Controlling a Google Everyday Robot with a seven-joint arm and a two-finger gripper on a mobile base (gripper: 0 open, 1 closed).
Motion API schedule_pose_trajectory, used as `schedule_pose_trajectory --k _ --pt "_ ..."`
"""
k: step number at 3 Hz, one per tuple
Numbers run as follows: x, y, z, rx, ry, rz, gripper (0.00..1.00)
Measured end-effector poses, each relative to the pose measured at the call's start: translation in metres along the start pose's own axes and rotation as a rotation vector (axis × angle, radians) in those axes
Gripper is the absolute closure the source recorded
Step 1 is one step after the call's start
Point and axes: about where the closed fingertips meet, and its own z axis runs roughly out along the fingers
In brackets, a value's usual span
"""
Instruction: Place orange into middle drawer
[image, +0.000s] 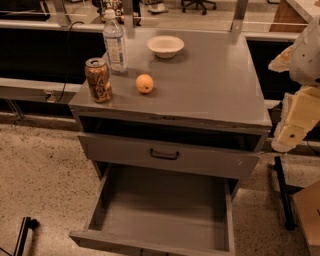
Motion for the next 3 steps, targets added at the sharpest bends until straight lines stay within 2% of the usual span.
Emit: schedule_pose_trajectory --k 1,2,3 --pt "-0.001 -0.001 0.0 0.001 -0.003 -0.001 0.0" --pt "-0.025 -0.043 0.006 0.045 -0.096 -0.01 0.0" --pt "-0.068 -0.118 0.025 0.105 -0.314 -0.02 0.0"
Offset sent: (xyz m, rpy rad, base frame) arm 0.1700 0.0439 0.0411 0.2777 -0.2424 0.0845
